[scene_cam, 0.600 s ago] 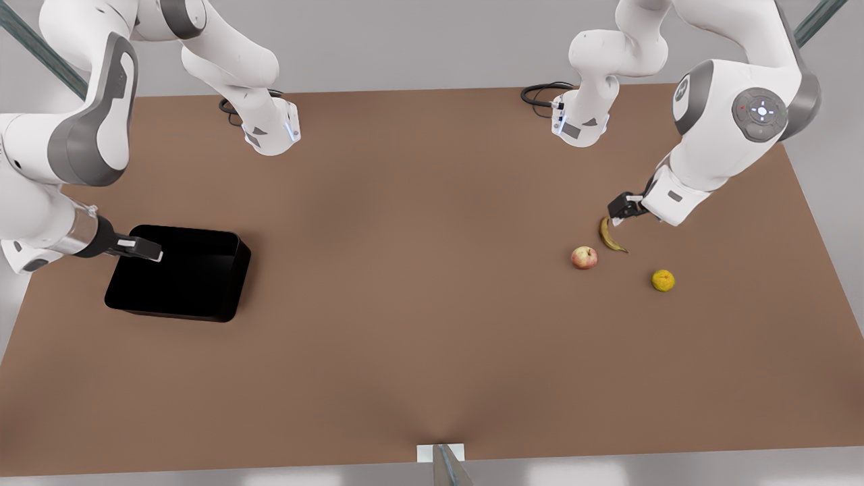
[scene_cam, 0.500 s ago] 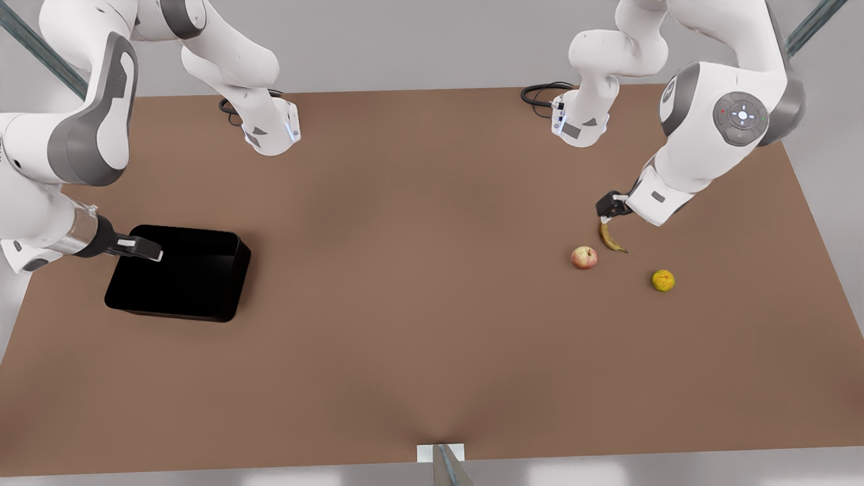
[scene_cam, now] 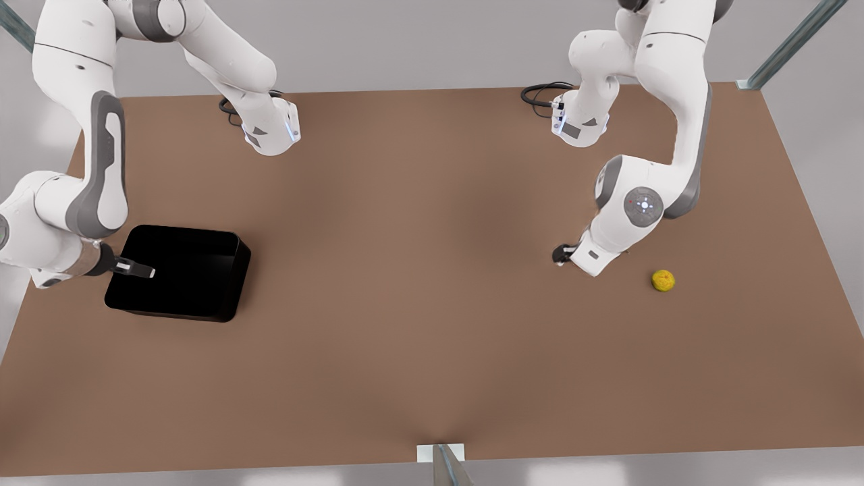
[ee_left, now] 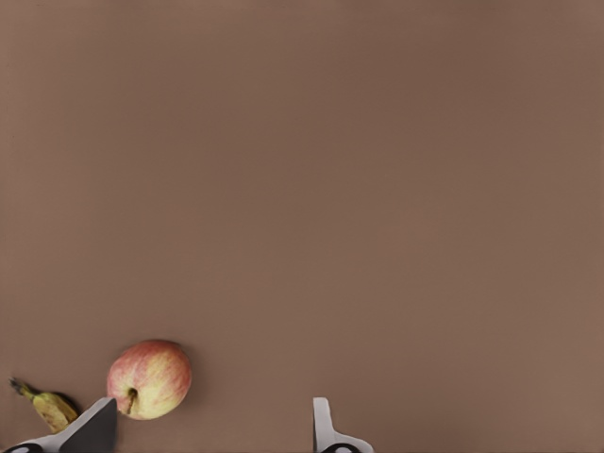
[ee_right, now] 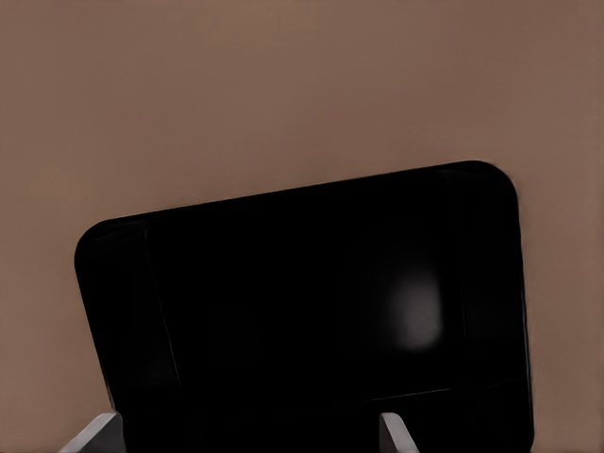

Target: Place the storage box in the middle with the right arm, and place the apple in the storage box with the left arm

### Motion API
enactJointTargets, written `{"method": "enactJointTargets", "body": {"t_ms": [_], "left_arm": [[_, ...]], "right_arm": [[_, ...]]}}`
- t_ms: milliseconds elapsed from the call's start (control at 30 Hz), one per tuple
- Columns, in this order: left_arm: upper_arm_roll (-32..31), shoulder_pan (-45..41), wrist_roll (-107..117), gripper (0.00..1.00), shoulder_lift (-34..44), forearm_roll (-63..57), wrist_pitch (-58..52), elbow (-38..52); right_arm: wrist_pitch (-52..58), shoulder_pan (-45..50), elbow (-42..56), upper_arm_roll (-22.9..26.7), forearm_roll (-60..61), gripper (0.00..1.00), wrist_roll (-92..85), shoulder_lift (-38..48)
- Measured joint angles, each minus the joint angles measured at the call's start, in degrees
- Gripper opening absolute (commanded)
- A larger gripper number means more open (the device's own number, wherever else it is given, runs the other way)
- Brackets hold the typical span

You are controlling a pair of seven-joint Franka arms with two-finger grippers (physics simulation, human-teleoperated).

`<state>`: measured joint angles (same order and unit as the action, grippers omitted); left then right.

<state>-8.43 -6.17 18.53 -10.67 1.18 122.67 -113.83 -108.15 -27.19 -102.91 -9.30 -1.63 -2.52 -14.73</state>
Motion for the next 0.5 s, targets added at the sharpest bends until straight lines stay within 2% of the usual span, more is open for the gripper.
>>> {"method": "enactJointTargets", "body": {"t_ms": [67, 167, 267, 400, 500], "left_arm": [[0.1, 0.0, 0.7, 1.0, 1.0, -0.1, 3.6, -3.5], [0.1, 0.1, 1.1, 1.0, 2.1, -0.2, 15.0, -12.8], [0.1, 1.8, 1.1, 1.0, 1.5, -0.6, 16.2, -14.4], [0.1, 2.6, 1.1, 1.0, 0.2, -0.9, 23.2, -19.7], [0.1, 3.5, 1.0, 1.0, 0.1, -1.2, 23.5, -20.9]], "right_arm": [[-1.8, -3.2, 0.5, 0.2, -0.6, 1.0, -5.1, -0.4], [-6.0, -7.2, 0.1, 0.2, -0.7, 1.0, -11.8, -1.4], [-11.1, -9.2, -0.7, 0.3, -2.1, 1.0, -14.3, -5.0], [-19.1, -11.0, -6.6, 0.3, -2.2, 1.0, -16.7, -6.0], [-19.8, -11.8, -8.2, 0.3, -2.9, 1.0, -17.9, -5.8]]}}
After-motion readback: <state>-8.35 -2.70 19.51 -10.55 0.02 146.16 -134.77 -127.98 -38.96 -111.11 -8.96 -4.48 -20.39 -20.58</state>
